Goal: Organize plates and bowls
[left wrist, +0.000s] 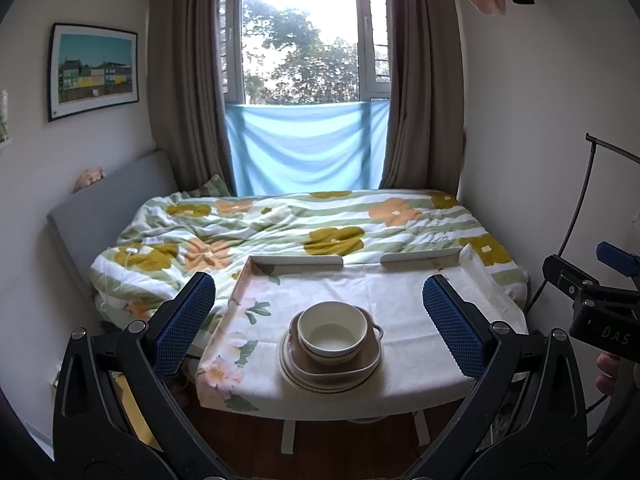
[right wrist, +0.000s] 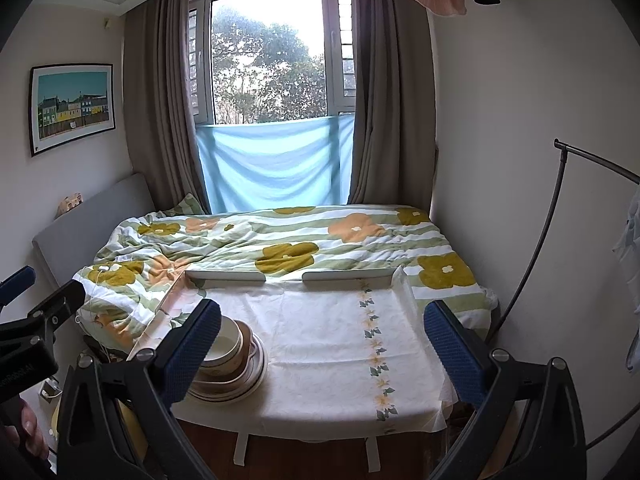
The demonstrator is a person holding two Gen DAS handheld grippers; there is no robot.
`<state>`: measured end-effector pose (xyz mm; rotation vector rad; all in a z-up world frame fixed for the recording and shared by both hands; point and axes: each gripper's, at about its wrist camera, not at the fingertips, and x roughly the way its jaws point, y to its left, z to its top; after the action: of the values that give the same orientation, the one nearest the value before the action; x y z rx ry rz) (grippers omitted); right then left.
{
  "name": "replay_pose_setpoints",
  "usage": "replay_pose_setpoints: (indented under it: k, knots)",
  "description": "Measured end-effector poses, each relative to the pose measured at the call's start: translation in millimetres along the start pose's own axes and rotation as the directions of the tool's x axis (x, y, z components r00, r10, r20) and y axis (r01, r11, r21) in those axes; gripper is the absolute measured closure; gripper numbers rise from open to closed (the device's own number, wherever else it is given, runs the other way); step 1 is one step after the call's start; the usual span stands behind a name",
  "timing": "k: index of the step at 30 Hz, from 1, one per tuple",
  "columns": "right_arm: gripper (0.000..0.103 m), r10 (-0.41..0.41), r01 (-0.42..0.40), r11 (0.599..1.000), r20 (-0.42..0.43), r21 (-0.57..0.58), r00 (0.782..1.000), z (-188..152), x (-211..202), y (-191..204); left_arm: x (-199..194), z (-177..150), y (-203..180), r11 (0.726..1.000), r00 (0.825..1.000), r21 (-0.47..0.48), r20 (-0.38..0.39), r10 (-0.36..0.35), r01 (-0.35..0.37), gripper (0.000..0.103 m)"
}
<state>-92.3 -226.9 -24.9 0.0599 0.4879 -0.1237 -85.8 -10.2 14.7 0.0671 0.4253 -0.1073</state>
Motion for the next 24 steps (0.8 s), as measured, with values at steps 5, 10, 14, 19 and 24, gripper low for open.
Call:
replay_pose_setpoints:
  k: [5,10,14,19,24]
  knots:
    - [0.002,0.001,-0.001,1.000,-0.004,-0.001,1.000,-1.6,1.2,5.3,0.2,0.6,1.3,1.000,1.000,-0.001,-0.002,0.003,-0.003,0.000]
    - [0.002,0.000,0.000,1.000,-0.003,0.000,1.000,-1.2,1.0,4.3,0.5,1.0,2.0,1.000,1.000,-0.001,-0.002,0.003,-0.003,0.000]
    - [0.002,0.001,-0.001,1.000,-0.003,0.001,1.000,-1.1,1.1,4.2,1.0,1.5,3.9,1.000,1.000,0.001,-0.001,0.009,-0.009,0.000]
    - [0.002,0.001,-0.001,1.000,-0.004,0.001,1.000,-1.8,2.3,7.1,2.3,1.4,4.7,1.000,1.000,0.000,-0.003,0.013,-0.013,0.000]
    - [0.002,0.002,-0.002,1.000,-0.006,0.001,1.000,-1.9,2.6,6.5,3.8,1.2,6.3,1.000,1.000,0.004,-0.001,0.031,-0.031,0.000]
